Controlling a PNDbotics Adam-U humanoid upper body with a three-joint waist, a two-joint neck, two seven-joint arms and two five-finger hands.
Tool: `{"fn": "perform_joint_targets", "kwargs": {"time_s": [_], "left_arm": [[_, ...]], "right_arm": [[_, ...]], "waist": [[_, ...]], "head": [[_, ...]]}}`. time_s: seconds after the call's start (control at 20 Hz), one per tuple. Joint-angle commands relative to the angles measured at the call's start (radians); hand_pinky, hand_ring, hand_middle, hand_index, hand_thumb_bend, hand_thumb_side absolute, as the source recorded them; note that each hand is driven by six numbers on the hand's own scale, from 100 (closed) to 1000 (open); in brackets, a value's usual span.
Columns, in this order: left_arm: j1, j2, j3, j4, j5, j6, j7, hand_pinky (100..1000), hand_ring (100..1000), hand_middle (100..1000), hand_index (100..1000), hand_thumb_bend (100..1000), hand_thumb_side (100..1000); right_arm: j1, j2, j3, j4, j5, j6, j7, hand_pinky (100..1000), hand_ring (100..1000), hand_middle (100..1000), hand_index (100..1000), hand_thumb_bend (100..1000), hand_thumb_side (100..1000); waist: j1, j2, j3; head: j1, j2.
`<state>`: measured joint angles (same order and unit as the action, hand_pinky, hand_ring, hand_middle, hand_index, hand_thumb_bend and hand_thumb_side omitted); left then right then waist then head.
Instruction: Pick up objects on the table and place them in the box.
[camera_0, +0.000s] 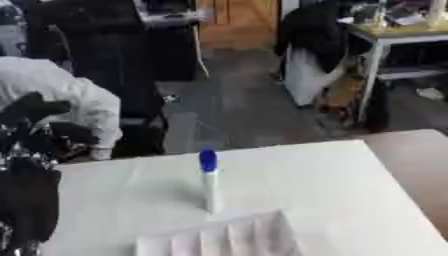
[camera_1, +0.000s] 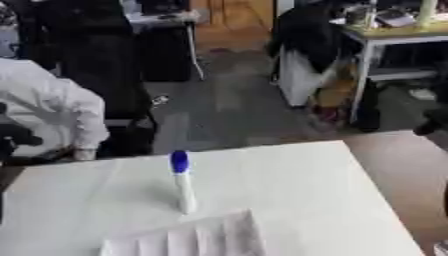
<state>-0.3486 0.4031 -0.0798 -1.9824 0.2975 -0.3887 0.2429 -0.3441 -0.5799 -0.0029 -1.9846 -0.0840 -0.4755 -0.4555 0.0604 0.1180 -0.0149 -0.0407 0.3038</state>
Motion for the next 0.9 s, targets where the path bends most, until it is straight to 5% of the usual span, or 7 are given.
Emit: {"fn": "perform_joint_targets", "kwargs": {"time_s": [0.05,0.25,0.45,0.6,0.9], "left_arm": [[-0.007,0.03,0.012,-0.018,0.004,-0.005,-0.001,577,559,710,861,599,975],[-0.006,0.028,0.01,-0.018,0.005,-0.005,-0.003,576,558,709,861,599,976],[-0.005,0.027,0.009,-0.018,0.007,-0.004,-0.004,575,558,709,861,599,976],[-0.004,0.027,0.008,-0.018,0.008,-0.004,-0.005,575,558,709,861,599,976],[-0.002,0.03,0.013,-0.018,0.008,-0.006,-0.003,576,559,709,861,600,975]], "right_arm": [[-0.006,-0.018,-0.011,-0.015,-0.002,-0.004,0.004,434,558,480,646,100,943],[-0.004,-0.019,-0.008,-0.015,-0.001,-0.004,0.008,433,558,479,647,100,943],[-0.003,-0.019,-0.005,-0.015,-0.001,-0.005,0.019,432,560,478,647,100,943],[-0.003,-0.018,-0.005,-0.015,-0.003,-0.002,0.025,432,561,478,649,100,944],[-0.008,-0.018,-0.006,-0.015,-0.002,0.014,0.035,432,562,474,655,100,935]], "waist": [[-0.004,-0.014,0.003],[-0.003,-0.014,0.005],[-0.003,-0.015,0.005],[-0.002,-0.016,0.005],[-0.002,-0.017,0.011]], "head": [[-0.016,-0.077],[-0.004,-0.167],[-0.024,-0.203],[-0.029,-0.175],[-0.018,-0.003]]}}
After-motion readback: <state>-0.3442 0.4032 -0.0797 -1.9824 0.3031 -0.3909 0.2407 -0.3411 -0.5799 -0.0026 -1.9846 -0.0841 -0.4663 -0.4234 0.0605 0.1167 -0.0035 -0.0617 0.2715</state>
